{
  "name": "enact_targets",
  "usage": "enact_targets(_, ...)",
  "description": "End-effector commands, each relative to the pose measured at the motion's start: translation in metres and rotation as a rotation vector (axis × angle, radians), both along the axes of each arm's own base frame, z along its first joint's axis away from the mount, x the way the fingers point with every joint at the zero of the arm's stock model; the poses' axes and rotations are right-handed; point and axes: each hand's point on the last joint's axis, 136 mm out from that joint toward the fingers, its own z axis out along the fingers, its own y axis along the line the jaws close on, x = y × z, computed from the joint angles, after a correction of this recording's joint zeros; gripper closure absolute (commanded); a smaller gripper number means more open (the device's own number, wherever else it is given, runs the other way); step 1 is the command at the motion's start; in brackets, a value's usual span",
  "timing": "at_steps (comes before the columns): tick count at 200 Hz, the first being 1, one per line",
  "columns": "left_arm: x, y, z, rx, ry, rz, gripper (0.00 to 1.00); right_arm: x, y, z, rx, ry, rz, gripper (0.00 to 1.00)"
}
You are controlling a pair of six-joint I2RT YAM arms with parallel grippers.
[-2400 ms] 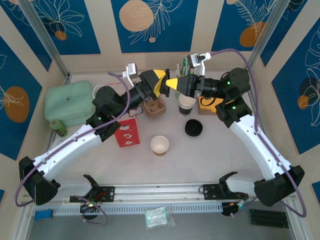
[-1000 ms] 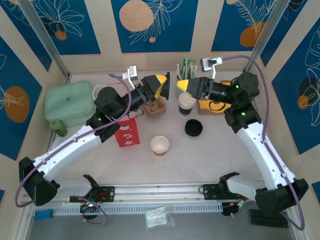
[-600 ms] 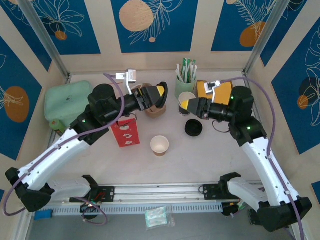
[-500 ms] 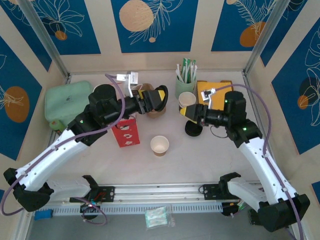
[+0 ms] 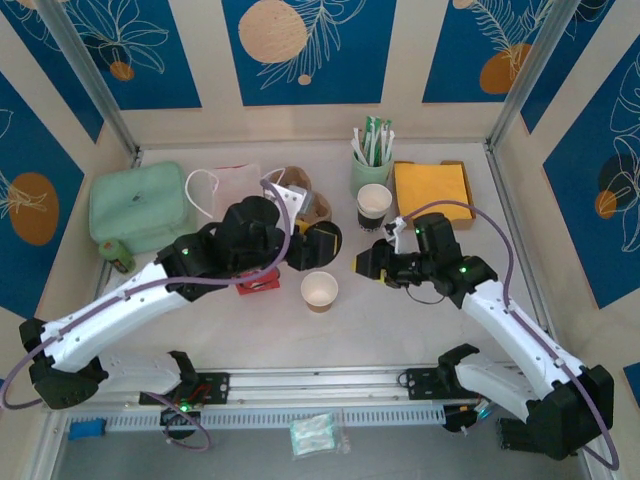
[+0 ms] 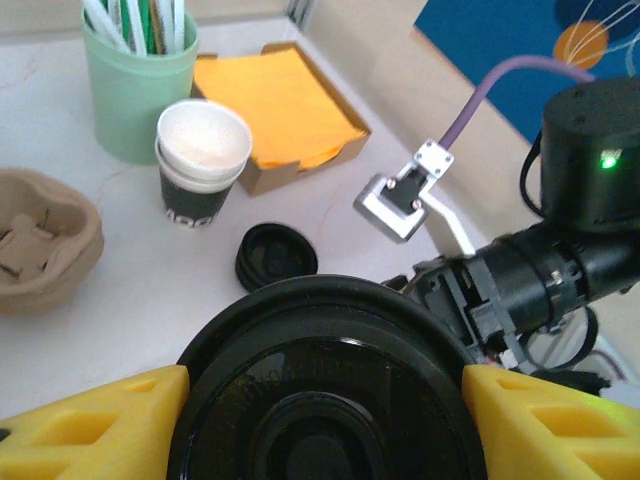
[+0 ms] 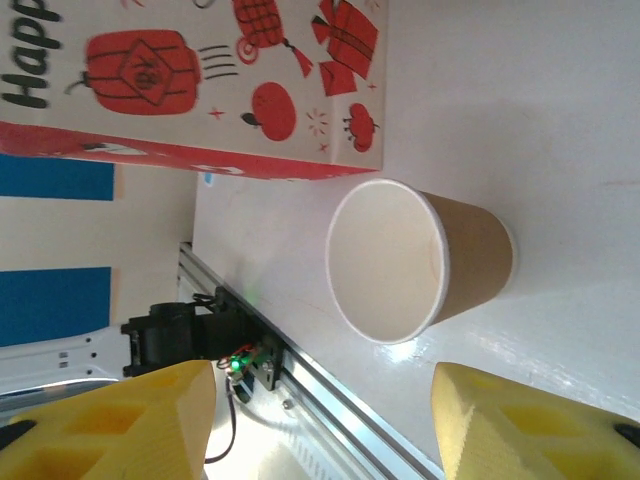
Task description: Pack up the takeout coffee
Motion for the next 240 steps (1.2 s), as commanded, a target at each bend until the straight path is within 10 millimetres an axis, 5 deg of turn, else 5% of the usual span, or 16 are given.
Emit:
enact_targets(1,0.000,0.007,-0.030,0.128,-0.005,0.018,0.34,0.001,0.003,-0.012,-0.038,-0.014,0.012,0.41)
enact_targets(90,-0.012,-0.007,-0.088,0.364,0.002,-0.043,0.33,-0.003,0.001,-0.048,-0.152,0.015,0.011,0.41)
enact_targets(240,-0.005,-0.014,-0.167,0.605,0.020,-0.079,0.30,-0.003,-0.015,-0.068,-0.250,0.043,-0.037,0.41)
